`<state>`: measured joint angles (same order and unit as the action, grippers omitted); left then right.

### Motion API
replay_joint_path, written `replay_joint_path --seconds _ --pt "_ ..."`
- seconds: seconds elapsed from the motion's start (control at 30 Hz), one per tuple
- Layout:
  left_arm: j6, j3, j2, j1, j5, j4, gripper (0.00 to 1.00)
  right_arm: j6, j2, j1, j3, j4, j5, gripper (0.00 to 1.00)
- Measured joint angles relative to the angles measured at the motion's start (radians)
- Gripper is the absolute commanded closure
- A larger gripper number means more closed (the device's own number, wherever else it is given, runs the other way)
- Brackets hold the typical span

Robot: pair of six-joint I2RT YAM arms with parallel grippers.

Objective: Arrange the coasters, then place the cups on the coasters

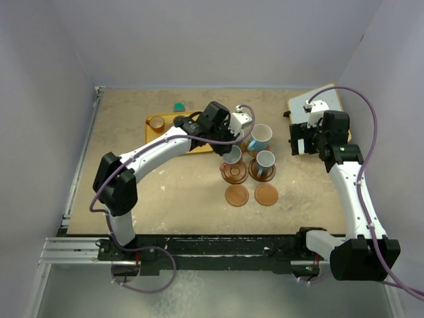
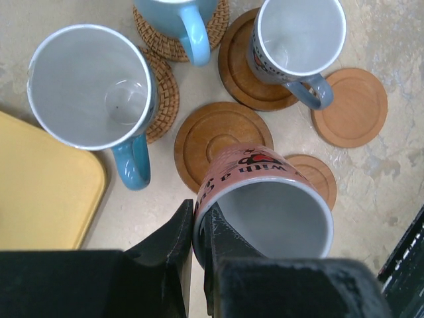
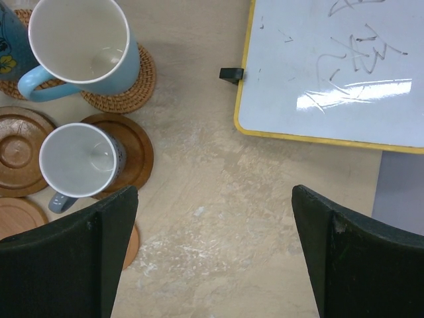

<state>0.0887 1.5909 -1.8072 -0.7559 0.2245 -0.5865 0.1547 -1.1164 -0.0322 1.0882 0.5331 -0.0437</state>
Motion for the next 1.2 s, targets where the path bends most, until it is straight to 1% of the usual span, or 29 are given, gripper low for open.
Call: replay_joint_path --seconds 0.2,0.43,0.77,1.2 --pt "-0.011 0.088 -0.091 -0.008 -0.004 -0.023 0.97 -0.005 0.001 -0.001 0.000 0.000 -0.007 0.00" --pt "-0.018 0.140 -0.173 -0.009 -0.003 -0.048 0.97 -0.007 0.012 -0.002 0.000 0.000 -0.030 0.00" --pt "-0.019 0.158 -0.241 -0.010 -0.003 -0.093 0.97 -0.007 0.025 -0.002 0.000 0.000 -0.043 0.00" --pt "-0.018 0.180 -0.282 -0.011 -0.002 -0.122 0.97 -0.007 0.025 -0.002 0.000 0.000 -0.053 0.00"
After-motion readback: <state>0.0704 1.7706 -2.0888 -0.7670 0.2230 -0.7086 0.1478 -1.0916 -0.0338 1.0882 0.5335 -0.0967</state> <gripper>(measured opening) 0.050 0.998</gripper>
